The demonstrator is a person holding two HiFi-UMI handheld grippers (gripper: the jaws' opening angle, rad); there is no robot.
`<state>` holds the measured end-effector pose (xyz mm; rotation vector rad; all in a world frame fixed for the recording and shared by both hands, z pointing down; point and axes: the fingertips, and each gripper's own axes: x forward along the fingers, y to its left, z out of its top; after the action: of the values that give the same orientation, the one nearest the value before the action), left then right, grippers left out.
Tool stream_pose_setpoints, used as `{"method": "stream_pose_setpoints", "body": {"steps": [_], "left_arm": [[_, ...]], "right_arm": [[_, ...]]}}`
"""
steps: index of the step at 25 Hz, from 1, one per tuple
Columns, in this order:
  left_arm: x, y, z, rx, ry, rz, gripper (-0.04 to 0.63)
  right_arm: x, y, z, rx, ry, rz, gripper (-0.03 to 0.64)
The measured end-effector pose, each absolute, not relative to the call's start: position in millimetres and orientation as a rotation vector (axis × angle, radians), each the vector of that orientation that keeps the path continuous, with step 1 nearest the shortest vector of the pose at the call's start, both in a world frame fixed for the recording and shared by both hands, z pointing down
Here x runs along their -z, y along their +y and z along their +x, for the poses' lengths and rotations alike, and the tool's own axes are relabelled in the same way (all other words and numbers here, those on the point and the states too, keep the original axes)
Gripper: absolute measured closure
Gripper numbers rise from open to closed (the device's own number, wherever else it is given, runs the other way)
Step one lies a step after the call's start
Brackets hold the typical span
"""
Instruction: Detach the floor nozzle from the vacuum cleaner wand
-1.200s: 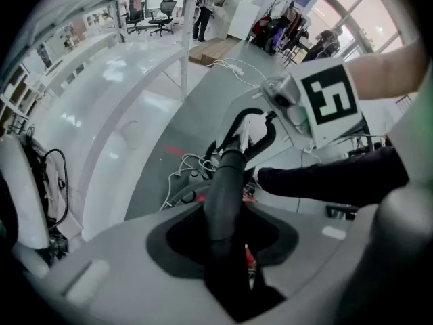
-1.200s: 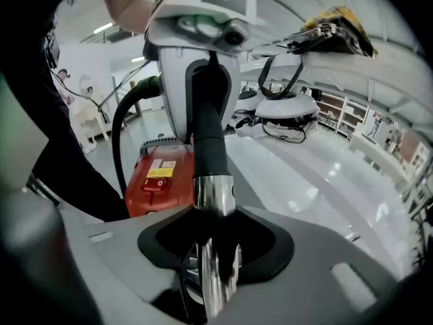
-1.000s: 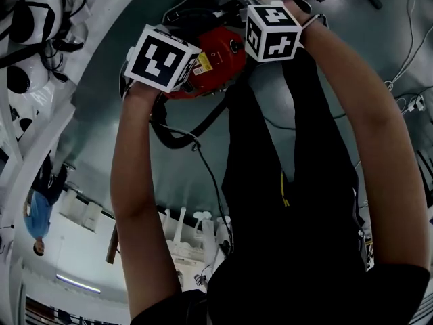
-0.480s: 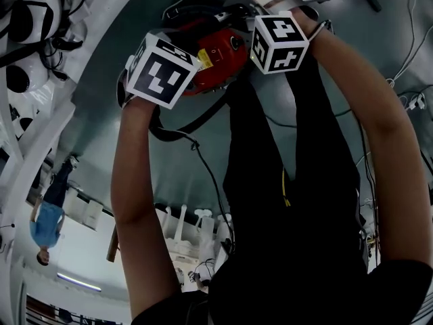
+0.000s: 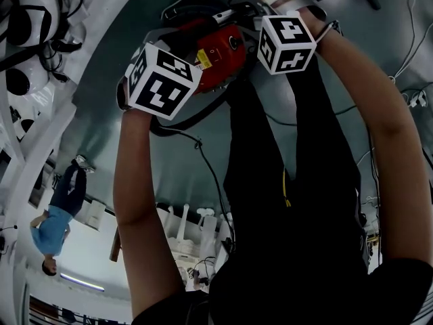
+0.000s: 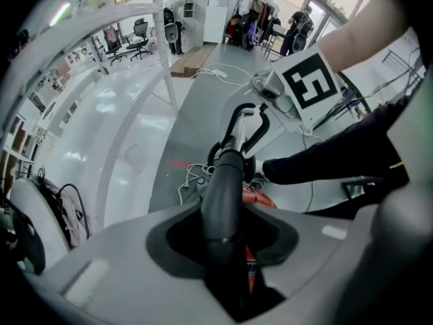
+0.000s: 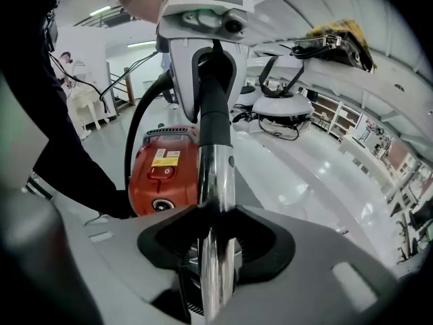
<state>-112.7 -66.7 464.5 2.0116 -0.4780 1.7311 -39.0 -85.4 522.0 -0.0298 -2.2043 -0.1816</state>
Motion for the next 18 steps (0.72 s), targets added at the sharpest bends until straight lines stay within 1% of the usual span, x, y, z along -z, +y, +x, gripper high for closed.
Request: {"method": "stream_pose_setpoints", "body": {"steps": [6,10,13,16,18], "left_arm": [[-465.6,-71.7,-88.4,-1.814,-0.355,1.990,0.431],[-471.5,-67.6,-82.4,-1.955,-0.233,1.950,0.443],[-472.3,-65.1,-83.2,-1.946,-0.219,1.938,0.445],[-474.4,-60.8,-85.7,-1.964,-0.195,1.891,0.445],[-475.3,-57.9,-85.5,-1.974,-0.184,1.858,0.445]], "right_arm": [[-519.1,-84.1,-35.3,0.196,-2.171,-0.027,0.446],[-520.9,-79.4,-35.8,0.193,-2.171,-0.042,0.445],[-521.5,-76.8,-36.9,0.217,-2.177,-0.080,0.441],[-521.2,-72.3,-41.3,0.324,-2.168,-0.137,0.427],[-522.0,-69.2,-40.5,0.324,-2.176,-0.140,0.434]]}}
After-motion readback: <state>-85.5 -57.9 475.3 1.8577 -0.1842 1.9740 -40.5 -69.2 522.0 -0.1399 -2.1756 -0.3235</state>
